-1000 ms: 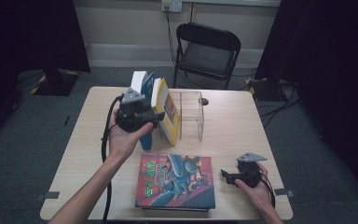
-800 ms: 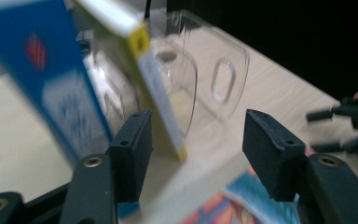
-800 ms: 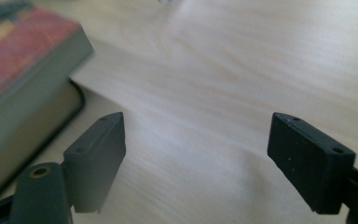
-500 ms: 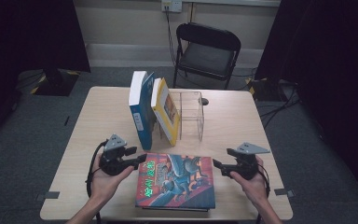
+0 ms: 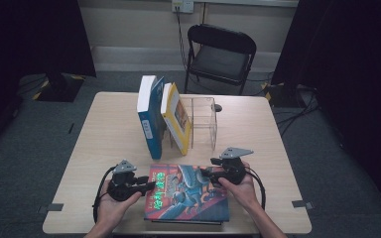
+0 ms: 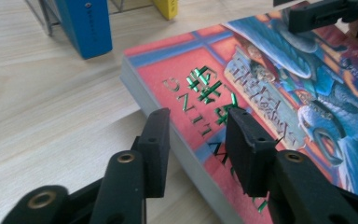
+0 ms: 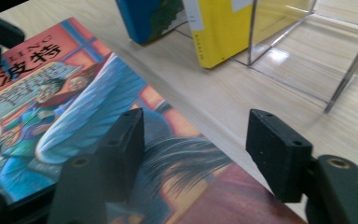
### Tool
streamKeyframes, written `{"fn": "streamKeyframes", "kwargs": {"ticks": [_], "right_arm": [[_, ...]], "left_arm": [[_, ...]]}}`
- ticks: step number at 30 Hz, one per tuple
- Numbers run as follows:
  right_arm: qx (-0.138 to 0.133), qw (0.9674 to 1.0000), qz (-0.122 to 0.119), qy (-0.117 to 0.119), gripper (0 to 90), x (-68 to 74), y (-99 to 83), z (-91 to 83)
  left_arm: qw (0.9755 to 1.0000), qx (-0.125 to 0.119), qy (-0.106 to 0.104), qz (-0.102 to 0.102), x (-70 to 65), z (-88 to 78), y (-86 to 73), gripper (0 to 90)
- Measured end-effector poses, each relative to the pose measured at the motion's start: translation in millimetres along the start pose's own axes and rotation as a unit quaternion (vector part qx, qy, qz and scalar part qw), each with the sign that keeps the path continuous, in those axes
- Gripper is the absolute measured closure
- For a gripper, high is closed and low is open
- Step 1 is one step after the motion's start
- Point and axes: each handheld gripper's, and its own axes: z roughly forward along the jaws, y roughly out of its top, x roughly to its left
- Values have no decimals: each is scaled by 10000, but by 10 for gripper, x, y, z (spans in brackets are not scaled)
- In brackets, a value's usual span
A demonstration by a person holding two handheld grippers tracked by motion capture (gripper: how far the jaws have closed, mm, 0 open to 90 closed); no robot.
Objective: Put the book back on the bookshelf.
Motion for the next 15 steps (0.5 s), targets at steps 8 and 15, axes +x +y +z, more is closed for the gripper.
{"fn": "streamKeyframes", "kwargs": {"ticks": [8, 15], "right_arm": [[7, 9997, -28, 236, 424, -18, -30, -27], [-26, 9992, 225, 315, 383, -65, -58, -15]], "left_arm": [[9996, 25, -186, -226, 62, 22, -7, 605], [9996, 52, -190, -208, 59, 27, 6, 605]]}}
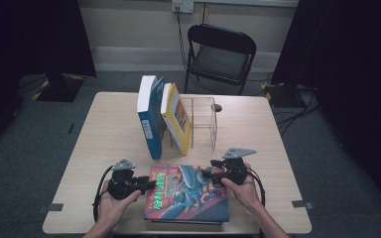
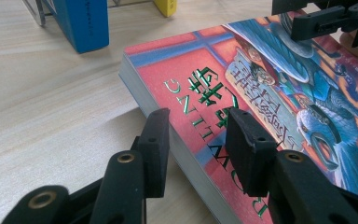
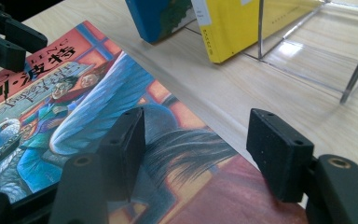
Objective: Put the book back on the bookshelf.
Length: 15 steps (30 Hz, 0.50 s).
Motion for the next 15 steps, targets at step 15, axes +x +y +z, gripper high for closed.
{"fn": "streamKeyframes", "kwargs": {"ticks": [15], "right_arm": [[289, 9993, -127, 197, 472, 211, -200, -333]], "left_arm": [[9998, 15, 84, 195, -76, 214, 193, 647]]}}
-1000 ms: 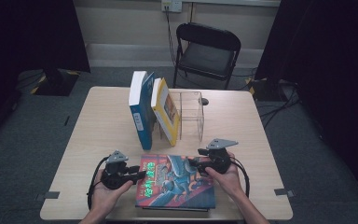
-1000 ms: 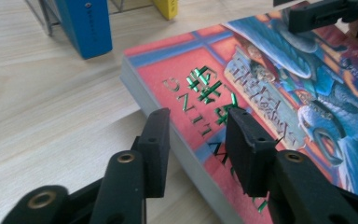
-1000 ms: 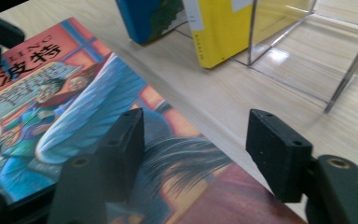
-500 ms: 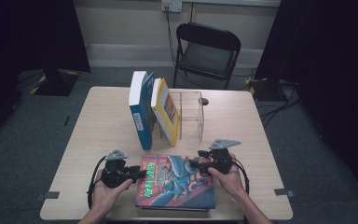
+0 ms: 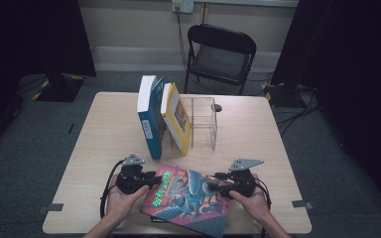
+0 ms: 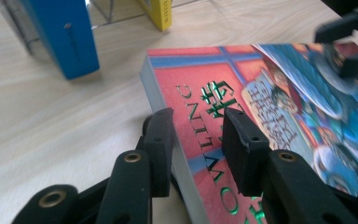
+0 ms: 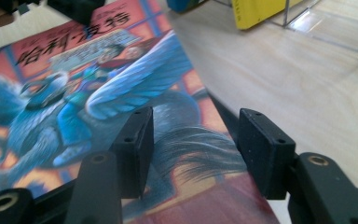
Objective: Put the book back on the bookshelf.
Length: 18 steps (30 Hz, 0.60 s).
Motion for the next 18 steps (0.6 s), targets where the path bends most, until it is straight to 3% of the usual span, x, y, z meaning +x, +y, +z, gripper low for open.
{"fn": "streamKeyframes", "kwargs": {"ticks": [4, 6, 9, 12, 18], "right_arm": [[-14, 10000, 35, -30, 472, 94, -107, -100], [-19, 10000, 30, -59, 472, 143, -150, -142], [2, 9999, -130, -82, 476, 216, -176, -183], [-48, 9999, -73, 54, 466, 164, -150, -156], [-229, 9995, -162, 124, 429, 104, 137, -46]], "left_arm": [[9999, -63, -54, -61, -8, 90, 53, 653], [9999, -89, -121, 9, 5, 129, 77, 658], [9999, -106, -123, 34, -14, 179, 119, 658], [9997, -93, -233, 17, 4, 169, 125, 641], [9987, -282, -412, 107, -8, -203, -35, 583]]}}
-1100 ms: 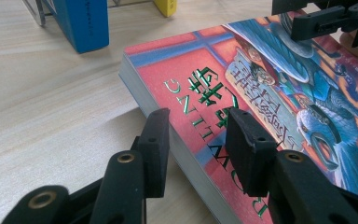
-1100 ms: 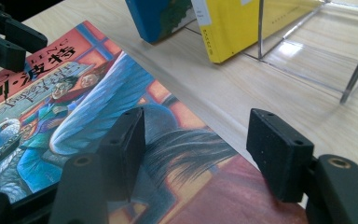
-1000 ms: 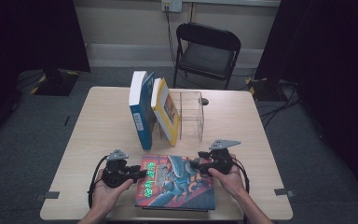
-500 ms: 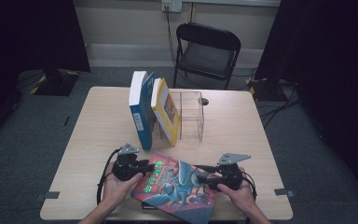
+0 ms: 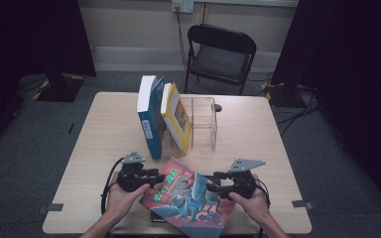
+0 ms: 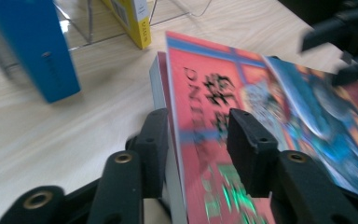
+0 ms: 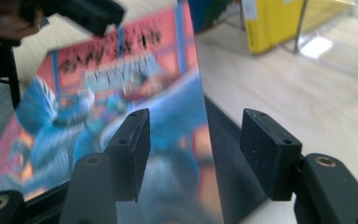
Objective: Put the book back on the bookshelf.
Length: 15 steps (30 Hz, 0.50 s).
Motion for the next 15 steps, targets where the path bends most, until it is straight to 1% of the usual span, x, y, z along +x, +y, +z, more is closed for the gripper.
{"fn": "streamKeyframes", "kwargs": {"ticks": [1, 2, 3, 4, 5, 6, 7, 9, 10, 11, 12, 13, 14, 15], "right_arm": [[2, 10000, -38, 24, 423, 2, 47, 32], [6, 9999, -124, 1, 423, 13, 90, 60], [6, 9998, -187, 30, 421, 29, 126, 93], [21, 9998, -206, 67, 419, 41, 156, 128], [62, 9997, -221, 89, 414, 54, 180, 169], [96, 9996, -264, 94, 406, 67, 194, 213], [145, 9994, -297, 41, 405, 82, 200, 256], [238, 9992, -300, 60, 425, 95, 185, 331], [368, 9987, -363, -40, 453, 104, 166, 364], [452, 9982, -372, -102, 452, 105, 141, 388], [449, 9985, -305, -70, 449, 90, 131, 383], [476, 9980, -388, -162, 449, 95, 135, 374], [471, 9969, -551, -302, 456, 132, 134, 364], [444, 9966, -566, -395, 458, 159, 122, 360]], "left_arm": [[10000, 21, 16, 8, -18, -66, -47, 582], [10000, 20, 55, -21, -39, -129, -105, 577], [9999, 35, 60, -79, -59, -186, -168, 568], [9999, 122, 6, -81, -76, -229, -224, 554], [9999, 166, -1, -20, -91, -278, -276, 545], [9999, 153, -14, 2, -98, -322, -318, 539], [9998, 193, -36, -28, -101, -365, -349, 519], [9996, 225, -84, 143, -99, -417, -408, 481], [9996, 246, -6, 136, -100, -431, -435, 475], [9995, 296, 1, 94, -92, -434, -454, 453], [9995, 320, -11, 81, -91, -436, -480, 450], [9992, 368, 13, 168, -93, -434, -505, 458], [9989, 438, -27, 179, -90, -417, -525, 451], [9986, 496, -11, 179, -88, -404, -538, 455]]}}
